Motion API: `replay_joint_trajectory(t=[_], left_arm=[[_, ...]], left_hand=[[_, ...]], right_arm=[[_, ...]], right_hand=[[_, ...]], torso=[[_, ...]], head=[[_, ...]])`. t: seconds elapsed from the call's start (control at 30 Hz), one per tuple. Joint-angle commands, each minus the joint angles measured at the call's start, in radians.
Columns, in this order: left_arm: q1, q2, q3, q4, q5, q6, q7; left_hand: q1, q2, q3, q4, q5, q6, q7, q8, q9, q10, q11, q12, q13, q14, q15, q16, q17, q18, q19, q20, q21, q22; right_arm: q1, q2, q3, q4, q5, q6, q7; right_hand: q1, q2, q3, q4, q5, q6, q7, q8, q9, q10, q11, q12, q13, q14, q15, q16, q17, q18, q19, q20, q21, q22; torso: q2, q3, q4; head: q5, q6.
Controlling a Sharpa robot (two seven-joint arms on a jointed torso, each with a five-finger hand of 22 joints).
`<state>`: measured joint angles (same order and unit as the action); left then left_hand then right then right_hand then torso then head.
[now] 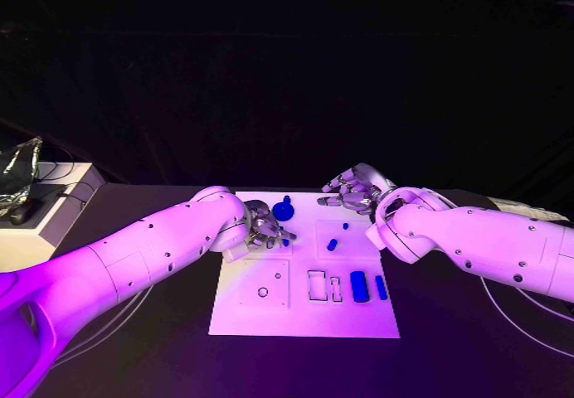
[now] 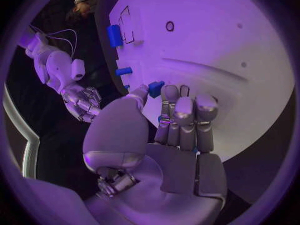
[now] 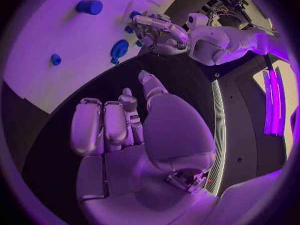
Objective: Assemble the parts on the task board
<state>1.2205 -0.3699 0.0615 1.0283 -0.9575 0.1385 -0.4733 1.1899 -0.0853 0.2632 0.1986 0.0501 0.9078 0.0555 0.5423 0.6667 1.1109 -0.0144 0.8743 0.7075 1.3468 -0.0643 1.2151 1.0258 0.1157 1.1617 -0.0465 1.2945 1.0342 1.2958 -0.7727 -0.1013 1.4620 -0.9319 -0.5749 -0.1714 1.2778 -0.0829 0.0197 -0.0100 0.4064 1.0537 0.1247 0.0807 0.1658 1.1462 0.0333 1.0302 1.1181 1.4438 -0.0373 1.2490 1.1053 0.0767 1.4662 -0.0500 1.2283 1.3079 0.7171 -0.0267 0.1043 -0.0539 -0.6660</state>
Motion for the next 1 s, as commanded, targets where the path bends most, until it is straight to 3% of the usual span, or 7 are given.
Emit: replay_joint_trajectory(t=[0.03, 0.27, 0.4, 0.57, 0.63, 0.77, 1.0], left_arm=[[-0.003, 0.002, -0.002, 0.000, 0.008, 0.013, 0.006], [-0.003, 0.001, -0.002, 0.002, 0.016, 0.013, 0.014], [-0.003, -0.005, -0.002, 0.008, 0.020, 0.008, 0.019], [-0.004, -0.020, -0.002, 0.024, 0.034, -0.003, 0.020], [-0.005, -0.030, -0.001, 0.035, 0.045, -0.008, 0.019], [-0.005, -0.049, -0.001, 0.058, 0.067, -0.020, 0.013], [-0.005, -0.089, 0.000, 0.105, 0.101, -0.041, -0.005]], left_hand=[[0.022, 0.023, 0.034, -0.051, 0.001, -0.002, -0.002, -0.007, -0.003, -0.009, -0.002, 0.003, -0.001, -0.007, 0.000, -0.001, -0.001, -0.004, -0.005, 0.004, -0.005, 0.003], [0.090, 0.063, 0.179, -0.163, 0.004, -0.018, -0.003, -0.027, -0.016, -0.018, -0.005, -0.007, -0.007, -0.011, -0.003, -0.001, -0.001, -0.005, -0.010, 0.001, -0.010, 0.005], [0.032, 0.041, 0.286, -0.212, 0.005, -0.023, -0.002, -0.014, -0.003, -0.009, -0.004, -0.011, -0.013, -0.012, 0.000, 0.001, 0.000, -0.005, -0.012, 0.004, -0.012, 0.011], [-0.005, 0.035, 0.340, -0.247, 0.030, -0.027, -0.003, 0.001, 0.019, -0.002, -0.005, -0.013, -0.017, -0.008, -0.002, 0.003, 0.003, -0.002, -0.010, 0.006, -0.015, 0.019], [-0.015, 0.027, 0.347, -0.253, 0.077, -0.026, -0.003, 0.009, 0.031, 0.001, -0.007, -0.014, -0.019, -0.006, -0.003, 0.005, 0.005, -0.001, -0.009, 0.005, -0.016, 0.021], [-0.051, 0.002, 0.367, -0.269, 0.220, -0.023, -0.010, 0.035, 0.068, 0.024, -0.015, -0.021, -0.035, 0.007, -0.010, 0.017, 0.024, -0.001, 0.001, 0.001, -0.011, 0.032], [-0.103, -0.013, 0.390, -0.301, 0.298, -0.001, -0.022, 0.035, 0.096, 0.057, -0.029, -0.023, -0.069, 0.033, -0.021, 0.031, 0.057, -0.003, 0.018, -0.008, -0.008, 0.049]], right_arm=[[-0.001, 0.001, 0.000, -0.001, -0.011, 0.015, 0.003], [-0.002, 0.002, 0.000, -0.002, -0.011, 0.018, 0.003], [-0.003, 0.001, 0.000, -0.003, -0.011, 0.019, 0.003], [-0.005, 0.000, 0.000, -0.003, -0.010, 0.019, 0.004], [-0.006, -0.001, 0.000, -0.003, -0.010, 0.020, 0.004], [-0.008, -0.002, 0.000, -0.004, -0.009, 0.020, 0.005], [-0.010, -0.006, 0.000, -0.004, -0.008, 0.020, 0.006]], right_hand=[[0.003, 0.011, 0.001, -0.005, 0.005, 0.003, 0.007, -0.006, 0.001, -0.001, -0.005, -0.002, 0.001, 0.003, -0.006, -0.007, -0.001, -0.005, 0.039, -0.006, -0.004, 0.172], [0.002, 0.011, 0.000, -0.006, 0.006, 0.001, 0.007, -0.007, 0.001, 0.000, -0.005, -0.001, 0.001, 0.003, -0.006, -0.007, -0.001, -0.005, 0.039, -0.006, -0.004, 0.172], [0.002, 0.011, 0.000, -0.006, 0.006, 0.000, 0.008, -0.008, 0.000, 0.000, -0.005, -0.001, 0.001, 0.003, -0.006, -0.007, -0.001, -0.005, 0.039, -0.006, -0.004, 0.172], [0.002, 0.011, 0.000, -0.006, 0.006, 0.000, 0.008, -0.008, 0.000, 0.000, -0.005, -0.001, 0.001, 0.003, -0.006, -0.007, -0.001, -0.005, 0.039, -0.006, -0.004, 0.172], [0.002, 0.011, 0.000, -0.006, 0.006, 0.000, 0.008, -0.008, 0.000, 0.000, -0.005, -0.001, 0.001, 0.003, -0.006, -0.007, -0.001, -0.005, 0.039, -0.006, -0.004, 0.172], [0.002, 0.011, 0.000, -0.006, 0.006, 0.000, 0.008, -0.008, 0.000, 0.000, -0.005, -0.001, 0.001, 0.003, -0.006, -0.007, -0.001, -0.005, 0.039, -0.006, -0.004, 0.172], [0.000, 0.012, -0.001, -0.005, 0.008, 0.000, 0.008, -0.008, 0.000, 0.000, -0.005, -0.001, 0.002, 0.003, -0.006, -0.008, -0.002, -0.004, 0.039, -0.006, -0.005, 0.172]], torso=[[-0.001, -0.0007, 0.0000], [-0.001, -0.0001, -0.0007], [-0.001, -0.0003, -0.0007], [-0.001, 0.0004, 0.0003], [-0.001, 0.0006, 0.0008], [-0.004, 0.0008, 0.0028], [-0.010, 0.0032, 0.0074]], head=[[0.000, -0.002], [0.002, -0.003], [0.002, -0.002], [0.000, -0.002], [0.001, -0.001], [0.002, -0.002], [0.004, -0.005]])
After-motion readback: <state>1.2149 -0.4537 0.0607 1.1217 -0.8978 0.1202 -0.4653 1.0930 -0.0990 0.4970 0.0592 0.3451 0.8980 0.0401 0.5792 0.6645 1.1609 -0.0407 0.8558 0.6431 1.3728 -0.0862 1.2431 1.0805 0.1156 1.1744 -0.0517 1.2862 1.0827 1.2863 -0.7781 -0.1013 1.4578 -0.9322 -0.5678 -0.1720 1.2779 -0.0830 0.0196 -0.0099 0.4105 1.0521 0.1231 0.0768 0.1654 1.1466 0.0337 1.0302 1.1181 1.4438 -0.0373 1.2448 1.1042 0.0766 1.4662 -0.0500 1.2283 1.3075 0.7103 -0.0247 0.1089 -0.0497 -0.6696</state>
